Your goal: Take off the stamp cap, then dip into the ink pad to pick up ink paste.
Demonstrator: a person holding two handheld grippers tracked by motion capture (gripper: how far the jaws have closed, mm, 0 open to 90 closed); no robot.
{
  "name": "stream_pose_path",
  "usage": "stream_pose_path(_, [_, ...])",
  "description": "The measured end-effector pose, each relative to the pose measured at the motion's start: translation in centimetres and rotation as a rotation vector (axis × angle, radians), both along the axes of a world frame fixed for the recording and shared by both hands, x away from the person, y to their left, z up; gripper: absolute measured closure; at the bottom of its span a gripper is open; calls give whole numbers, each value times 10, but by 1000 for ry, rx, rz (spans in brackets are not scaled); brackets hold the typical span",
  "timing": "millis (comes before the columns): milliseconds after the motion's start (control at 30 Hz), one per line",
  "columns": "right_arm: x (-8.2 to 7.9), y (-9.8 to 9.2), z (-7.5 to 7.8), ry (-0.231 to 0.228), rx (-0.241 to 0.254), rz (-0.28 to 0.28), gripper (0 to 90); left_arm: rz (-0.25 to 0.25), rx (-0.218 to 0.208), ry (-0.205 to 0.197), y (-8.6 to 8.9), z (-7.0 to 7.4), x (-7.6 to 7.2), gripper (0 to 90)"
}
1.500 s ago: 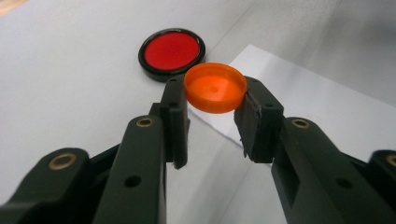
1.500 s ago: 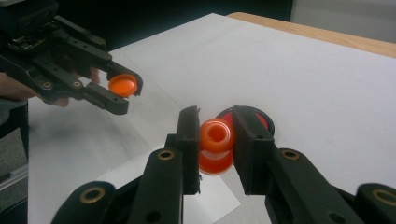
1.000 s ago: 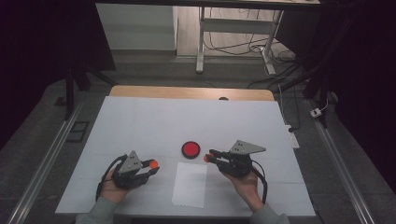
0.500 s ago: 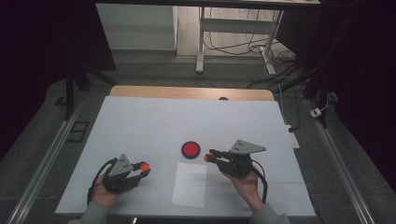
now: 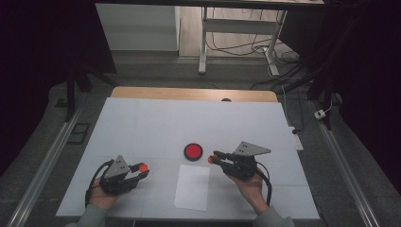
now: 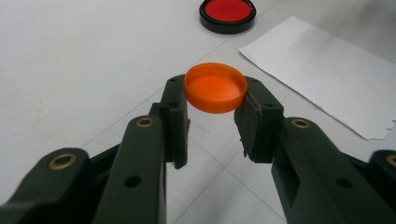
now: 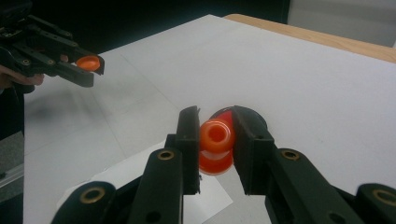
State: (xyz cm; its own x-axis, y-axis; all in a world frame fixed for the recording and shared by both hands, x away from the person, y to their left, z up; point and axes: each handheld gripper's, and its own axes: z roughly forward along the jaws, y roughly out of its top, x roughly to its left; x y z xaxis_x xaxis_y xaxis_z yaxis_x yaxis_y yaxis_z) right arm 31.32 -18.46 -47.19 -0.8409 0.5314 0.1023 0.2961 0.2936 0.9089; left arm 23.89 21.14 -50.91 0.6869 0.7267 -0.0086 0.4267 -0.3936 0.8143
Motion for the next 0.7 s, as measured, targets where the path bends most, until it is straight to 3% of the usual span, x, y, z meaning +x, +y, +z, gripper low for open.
stream_pose_path(700, [4,5,4,-15,-3,4,720,-7,-4,-6,-1,1,-2,655])
